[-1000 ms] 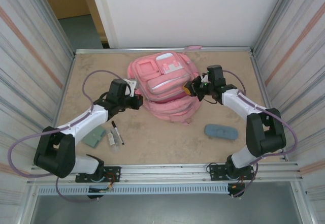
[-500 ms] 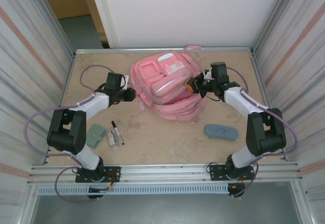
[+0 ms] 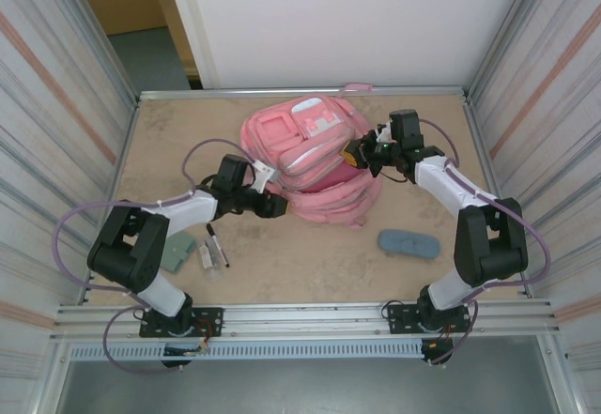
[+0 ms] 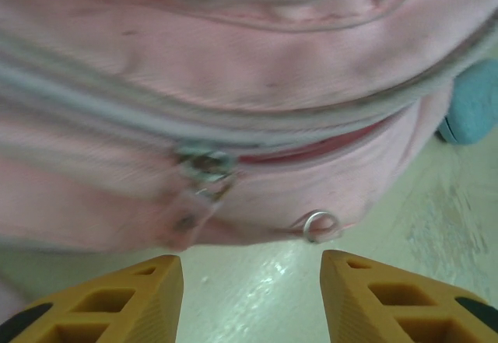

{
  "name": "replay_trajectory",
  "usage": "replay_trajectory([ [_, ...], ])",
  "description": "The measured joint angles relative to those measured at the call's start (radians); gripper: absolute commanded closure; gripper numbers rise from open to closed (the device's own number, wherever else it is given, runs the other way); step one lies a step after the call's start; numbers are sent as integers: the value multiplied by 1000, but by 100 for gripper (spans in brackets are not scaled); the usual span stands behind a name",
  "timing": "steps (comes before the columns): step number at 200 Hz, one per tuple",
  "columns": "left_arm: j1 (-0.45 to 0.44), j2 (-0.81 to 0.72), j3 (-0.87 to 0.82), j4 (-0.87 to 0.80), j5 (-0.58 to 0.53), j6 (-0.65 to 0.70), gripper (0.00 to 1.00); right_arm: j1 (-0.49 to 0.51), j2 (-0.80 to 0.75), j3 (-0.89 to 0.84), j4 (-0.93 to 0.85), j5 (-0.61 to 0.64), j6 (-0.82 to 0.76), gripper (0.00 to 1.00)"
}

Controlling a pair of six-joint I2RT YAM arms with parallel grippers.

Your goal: Pack books, pencil case, and school supplies into a backpack

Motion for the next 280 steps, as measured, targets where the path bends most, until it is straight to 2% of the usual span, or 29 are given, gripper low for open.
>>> replay_trajectory([
  [24,-6,31,50,-16,-31,6,57,0,0,0,-4,-1,-8,100],
  [46,-6,41,71,-19,-94,4,78,-1,0,0,-8,-5,-22,100],
  [69,-4,41,71,-15,-154,3,88,-1,0,0,-19,-7,-40,100],
  [84,-1,41,71,-14,-172,4,100,-1,0,0,-26,-7,-50,100],
  [133,21,41,71,-15,-214,8,100,-1,0,3,-37,-8,-80,100],
  [184,137,56,80,10,-230,-17,100,-1,0,4,-52,-8,-106,100],
  [197,145,59,74,48,-175,-4,80,-1,0,8,-60,-8,-114,100],
  [204,145,58,62,86,-133,7,61,-1,0,12,-64,-8,-121,100],
  [211,143,56,43,127,-85,16,54,-1,0,16,-66,-8,-125,100],
  [230,136,53,-13,200,26,35,49,-1,0,20,-71,-11,-129,100],
  [233,136,53,-20,203,36,39,44,-1,0,20,-72,-11,-129,100],
  [238,134,53,-30,206,55,45,42,-1,0,20,-74,-11,-129,100],
  [280,103,53,-44,204,116,92,40,0,0,21,-77,-11,-133,100],
])
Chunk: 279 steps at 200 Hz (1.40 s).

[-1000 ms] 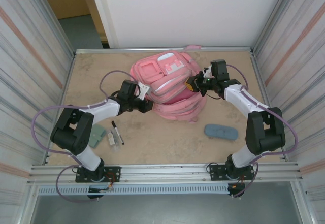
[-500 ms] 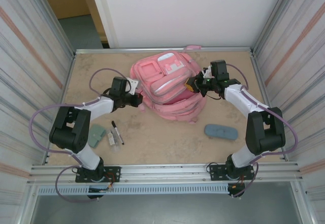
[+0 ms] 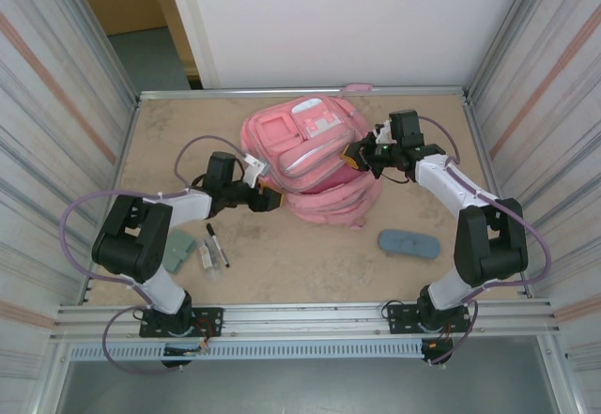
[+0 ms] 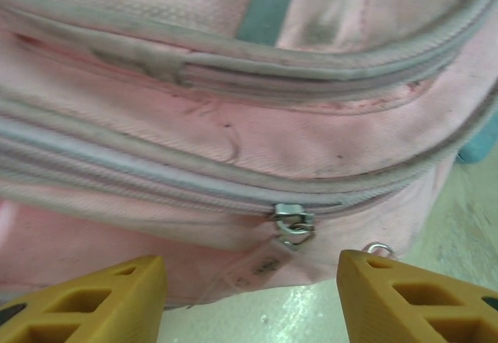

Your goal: Pack books, pencil case, and school supplies into a backpack

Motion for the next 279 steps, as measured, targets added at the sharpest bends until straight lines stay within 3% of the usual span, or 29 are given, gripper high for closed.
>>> replay_trajectory([
  [20,-19,0,0,5,5,15,42,0,0,2,-3,0,-10,100],
  [35,-29,0,0,5,0,19,49,1,0,5,-4,0,-15,100],
  [57,-34,1,3,4,-37,24,83,1,0,6,-7,0,-19,100],
  [75,-34,2,7,7,-71,21,100,1,0,7,-10,0,-21,100],
  [161,36,-21,64,-61,-216,-3,100,1,0,14,-38,-5,-53,100],
  [220,127,156,293,-228,-305,-92,100,23,0,19,-37,-7,-55,100],
  [238,128,159,325,-269,-336,-123,89,42,0,19,-37,-2,-55,100],
  [265,137,140,324,-273,-376,-149,57,53,0,19,-36,8,-52,100],
  [279,150,87,261,-237,-388,-154,50,58,0,19,-35,22,-45,100],
])
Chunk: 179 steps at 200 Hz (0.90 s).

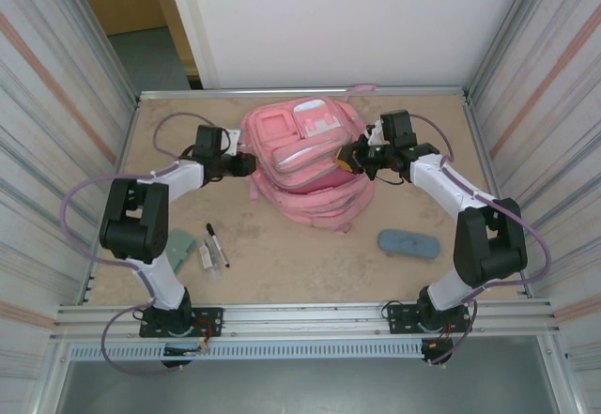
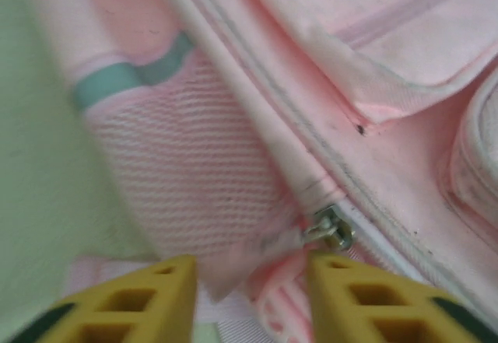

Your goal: Pack books, pencil case, and school supplies into a backpack

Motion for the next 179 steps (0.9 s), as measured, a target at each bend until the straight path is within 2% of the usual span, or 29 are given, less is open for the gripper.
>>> replay_trajectory([
  [22,3,-174,-156,58,7,29,44,18,0,0,15,21,24,100],
  [44,-69,-358,-263,113,48,150,38,24,0,10,32,33,51,100],
  [63,-208,-452,-308,170,45,303,22,24,0,26,41,36,73,100],
  [64,-215,-455,-309,172,44,313,20,24,0,26,42,36,74,100],
  [66,-234,-463,-314,178,42,327,7,24,0,28,43,36,77,100],
  [67,-240,-465,-316,180,40,328,4,24,0,29,43,36,79,100],
  [72,-278,-480,-325,193,33,375,1,24,0,33,45,36,82,100],
  [86,-374,-493,-341,227,9,458,1,24,0,47,46,36,101,100],
  [101,-422,-477,-332,230,-50,519,1,29,0,54,58,37,115,100],
  [158,-463,-229,-76,176,-359,601,2,60,0,59,64,60,134,100],
  [166,-463,-202,-53,177,-381,608,8,60,-1,59,65,63,134,100],
  [175,-464,-181,-45,181,-400,619,27,60,-1,59,66,63,134,100],
  [179,-465,-174,-44,182,-410,613,39,60,-1,59,66,63,134,100],
])
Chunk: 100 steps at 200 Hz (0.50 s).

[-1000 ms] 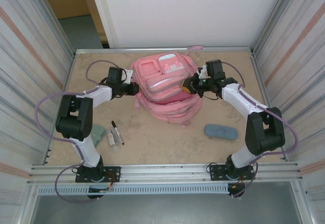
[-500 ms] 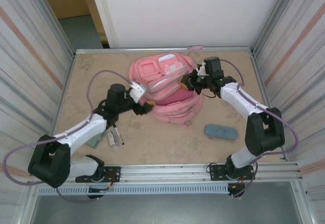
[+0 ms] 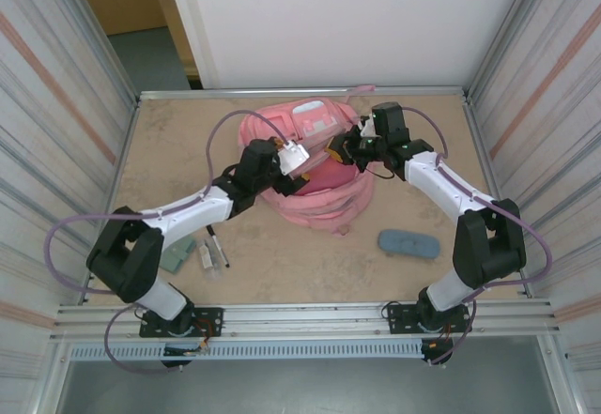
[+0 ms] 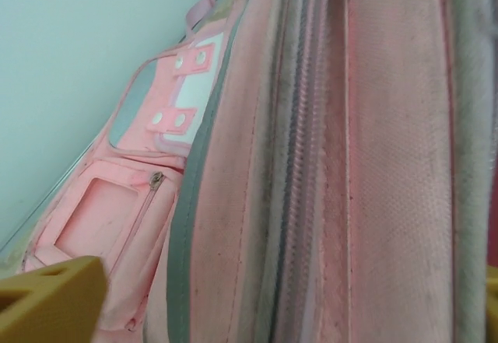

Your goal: Pack books, pencil case, and school supplies into a backpack

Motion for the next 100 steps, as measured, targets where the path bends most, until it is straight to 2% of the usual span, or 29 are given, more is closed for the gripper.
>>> replay_trajectory([
  [11,-8,17,0,-2,-21,6,65,0,0,-2,1,0,0,92],
  [20,-14,25,0,-3,-39,7,96,1,-4,-10,4,2,-2,85],
  [22,-15,26,0,-3,-42,7,100,1,-4,-11,3,2,-2,83],
  [43,-18,24,-2,7,-76,23,100,7,-19,-30,-16,9,-53,63],
  [71,-17,24,-5,13,-105,49,100,12,-97,-75,-113,58,-203,45],
  [86,-17,26,4,-5,-108,53,100,13,-165,-109,-197,145,-281,35],
  [93,-17,30,10,-12,-109,53,100,13,-204,-129,-238,200,-308,34],
  [96,-17,31,13,-14,-109,53,100,12,-221,-138,-254,224,-322,26],
  [100,-17,34,16,-16,-109,53,100,8,-249,-154,-278,265,-319,22],
])
